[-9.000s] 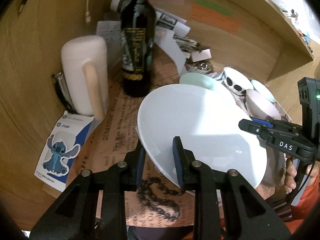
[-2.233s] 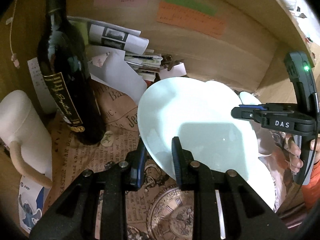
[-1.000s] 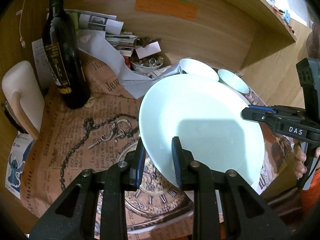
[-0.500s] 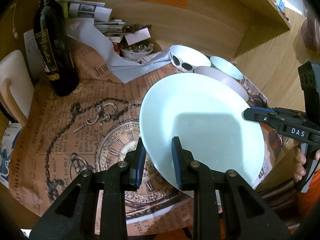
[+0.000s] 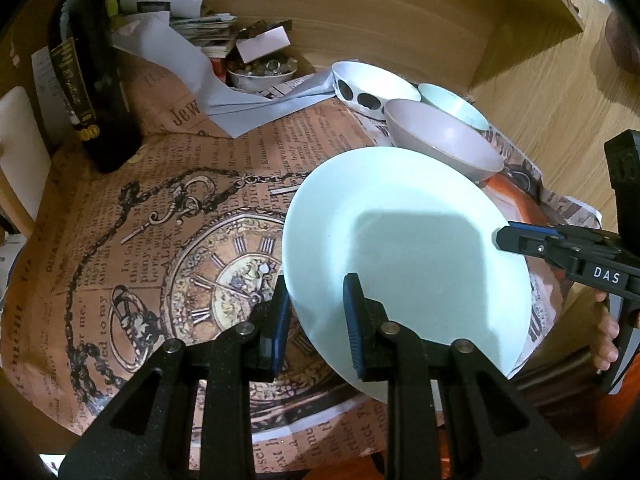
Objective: Organize plates and bowls
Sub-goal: 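Lower the mint green plate onto the white plate and open the left tool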
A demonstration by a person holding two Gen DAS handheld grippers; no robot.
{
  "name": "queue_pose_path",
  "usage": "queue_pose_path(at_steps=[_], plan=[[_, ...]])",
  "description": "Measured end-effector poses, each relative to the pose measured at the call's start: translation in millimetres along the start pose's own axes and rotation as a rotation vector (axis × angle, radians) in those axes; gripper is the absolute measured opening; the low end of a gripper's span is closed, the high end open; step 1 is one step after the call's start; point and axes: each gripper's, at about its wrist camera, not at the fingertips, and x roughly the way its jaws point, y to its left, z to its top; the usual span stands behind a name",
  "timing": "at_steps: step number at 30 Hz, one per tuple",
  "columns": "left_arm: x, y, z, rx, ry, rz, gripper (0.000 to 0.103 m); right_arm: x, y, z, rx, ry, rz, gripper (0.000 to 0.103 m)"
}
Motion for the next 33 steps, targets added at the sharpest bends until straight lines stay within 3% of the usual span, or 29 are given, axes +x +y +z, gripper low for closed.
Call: queue_pose_path(at_steps=[15,20,26,29,33], plan=[[12.0,-9.0,-0.3,0.055,0.008,0.021,0.026,0.2,-6.7,-9.4,0.033,0.002,-0.004,0.023],[12.6,-16.0,-2.6,0.1,-0.005,0.059,0.029,-2.7,-1.3,-11.4,0.003,-0.014,-0.03,0.024],[13.4,-19.3,-1.0,0.119,0.001,0.057,0.044,-16.1,1.5,-12.1,-0.022,-0.075,-0.059,0.024],[7.5,-19.5,2.6,0.119,-0.02,0.062,0.049,-27.2,3.6,-9.3,-0.034,-0.124,-0.082,0.038],[-8.6,-20.2,14.9,0.116,-0.084,0.062,0.065,-38.7,4.3,-4.0,-0.053,-0.194,-0.12,0.055]])
